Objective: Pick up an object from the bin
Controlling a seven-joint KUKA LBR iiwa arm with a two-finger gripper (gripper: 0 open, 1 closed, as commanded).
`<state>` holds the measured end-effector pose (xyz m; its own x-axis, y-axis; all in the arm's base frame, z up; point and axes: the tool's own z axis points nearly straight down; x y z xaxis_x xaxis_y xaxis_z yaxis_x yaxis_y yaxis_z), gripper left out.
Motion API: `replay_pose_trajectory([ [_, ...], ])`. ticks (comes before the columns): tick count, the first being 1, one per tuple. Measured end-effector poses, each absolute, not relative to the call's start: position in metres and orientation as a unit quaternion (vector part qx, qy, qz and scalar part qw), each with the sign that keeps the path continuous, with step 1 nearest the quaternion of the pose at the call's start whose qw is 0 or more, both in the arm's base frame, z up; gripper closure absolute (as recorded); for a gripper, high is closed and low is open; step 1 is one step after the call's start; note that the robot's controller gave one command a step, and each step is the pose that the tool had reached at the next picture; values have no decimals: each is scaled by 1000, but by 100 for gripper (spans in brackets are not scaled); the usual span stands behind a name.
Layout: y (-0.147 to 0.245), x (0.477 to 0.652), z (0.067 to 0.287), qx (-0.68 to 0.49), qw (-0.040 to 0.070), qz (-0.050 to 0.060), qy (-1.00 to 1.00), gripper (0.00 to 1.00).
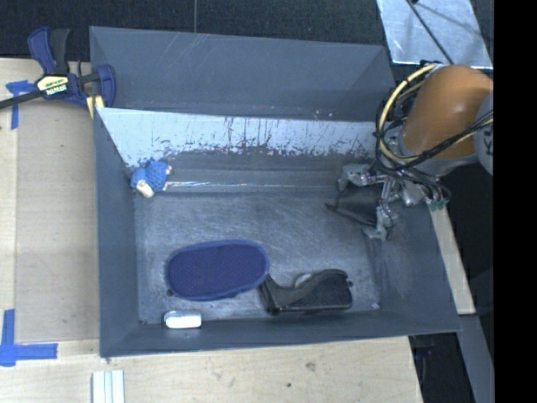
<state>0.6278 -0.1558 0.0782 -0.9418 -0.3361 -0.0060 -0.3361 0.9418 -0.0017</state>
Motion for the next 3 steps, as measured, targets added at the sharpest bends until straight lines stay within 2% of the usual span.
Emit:
replay_pose_trajectory([
  [1,-153,628,78,-171,3,1,985,100],
  [2,-143,616,198,-174,6,-2,985,100],
  [3,-156,591,283,-364,4,-3,931,100],
])
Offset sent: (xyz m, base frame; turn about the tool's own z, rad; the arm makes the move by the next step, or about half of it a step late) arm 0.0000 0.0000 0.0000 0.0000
